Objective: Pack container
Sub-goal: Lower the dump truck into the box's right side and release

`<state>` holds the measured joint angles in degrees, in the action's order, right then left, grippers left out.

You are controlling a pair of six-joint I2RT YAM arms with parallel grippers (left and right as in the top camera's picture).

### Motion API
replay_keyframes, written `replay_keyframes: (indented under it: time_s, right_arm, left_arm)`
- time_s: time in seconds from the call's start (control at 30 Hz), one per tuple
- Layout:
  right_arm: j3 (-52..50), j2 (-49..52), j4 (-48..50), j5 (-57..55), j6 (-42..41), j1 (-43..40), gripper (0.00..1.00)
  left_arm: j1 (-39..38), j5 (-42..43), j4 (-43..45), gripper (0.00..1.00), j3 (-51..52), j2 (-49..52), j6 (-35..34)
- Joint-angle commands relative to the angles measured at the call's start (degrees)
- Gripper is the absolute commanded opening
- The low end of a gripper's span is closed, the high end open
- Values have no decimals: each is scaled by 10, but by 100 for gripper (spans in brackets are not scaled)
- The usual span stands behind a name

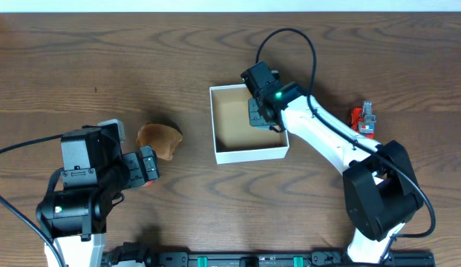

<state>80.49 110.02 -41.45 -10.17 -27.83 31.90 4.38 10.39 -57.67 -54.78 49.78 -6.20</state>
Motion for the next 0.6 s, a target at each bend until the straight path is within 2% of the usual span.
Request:
replay_keyframes:
  time_s: [0.0, 0.2, 0.4, 0.57]
  right_arm:
    - [-5, 10, -13, -16, 3, -7, 1]
    - [-5, 10, -22, -16, 2, -3, 1]
    - [-5, 10, -57, -59, -55, 0, 1]
    - [-5, 10, -61, -61, -56, 0, 2]
  left_arm:
    - [-2, 5, -1, 98, -10, 1, -1]
    - [-2, 5, -1, 98, -10, 1, -1]
    - [-2, 5, -1, 98, -10, 1, 2]
    - [-2, 5, -1, 98, -10, 1, 6]
